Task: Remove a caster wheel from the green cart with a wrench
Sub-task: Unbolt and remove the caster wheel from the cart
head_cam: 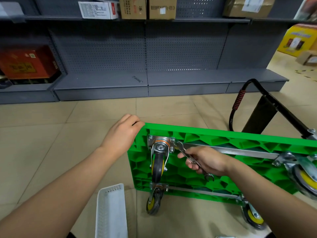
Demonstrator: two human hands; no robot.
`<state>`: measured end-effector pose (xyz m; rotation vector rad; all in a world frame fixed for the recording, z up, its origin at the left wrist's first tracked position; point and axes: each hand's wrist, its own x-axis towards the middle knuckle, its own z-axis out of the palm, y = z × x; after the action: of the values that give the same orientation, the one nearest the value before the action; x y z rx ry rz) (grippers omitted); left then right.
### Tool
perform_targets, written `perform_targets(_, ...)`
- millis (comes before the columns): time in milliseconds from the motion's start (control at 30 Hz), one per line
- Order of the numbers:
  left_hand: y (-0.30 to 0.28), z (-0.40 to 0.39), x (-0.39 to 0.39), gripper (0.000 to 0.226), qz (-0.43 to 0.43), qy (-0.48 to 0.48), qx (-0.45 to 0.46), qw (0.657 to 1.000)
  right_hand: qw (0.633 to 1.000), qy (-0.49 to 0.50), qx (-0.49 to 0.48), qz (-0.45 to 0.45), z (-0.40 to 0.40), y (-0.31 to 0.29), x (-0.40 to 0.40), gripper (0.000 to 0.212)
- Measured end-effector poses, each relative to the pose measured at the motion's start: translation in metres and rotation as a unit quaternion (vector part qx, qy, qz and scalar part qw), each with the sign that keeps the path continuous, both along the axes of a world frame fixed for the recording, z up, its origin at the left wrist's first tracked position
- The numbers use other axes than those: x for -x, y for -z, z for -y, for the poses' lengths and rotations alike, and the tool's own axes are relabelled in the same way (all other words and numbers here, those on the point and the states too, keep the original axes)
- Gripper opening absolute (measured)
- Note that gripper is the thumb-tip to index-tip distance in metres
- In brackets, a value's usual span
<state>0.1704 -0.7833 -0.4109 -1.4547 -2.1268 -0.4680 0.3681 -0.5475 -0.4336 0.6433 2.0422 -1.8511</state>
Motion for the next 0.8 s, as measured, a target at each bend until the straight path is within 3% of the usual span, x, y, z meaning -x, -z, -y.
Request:
perform_targets(100, -0.002, 0.000, 0.000, 0.011, -0.029, 0.005, 0.005, 1.000, 1.000, -0.011, 0.002, 0.004, -0.002, 0.000, -0.004, 0.029)
perform_targets(367, -0.014, 0.019, -0.013, 0.015, -0.053, 0.020, 0.061, 0.997, 0.974, -0.132, -0.178, -0.049, -0.009, -0.014, -0.024, 0.024)
perform_targets(633, -0.018, 0.040, -0.033, 0.014, -0.069, 0.046, 0.074, 0.994, 0.984, -0.088, -0.147, -0.049, -0.003, -0.021, -0.040, 0.028)
perform_targets(800, -0.019, 0.046, -0.044, 0.015, -0.074, 0.048, 0.062, 0.994, 0.951, -0.142, -0.255, -0.107, 0.006, -0.019, -0.052, 0.014)
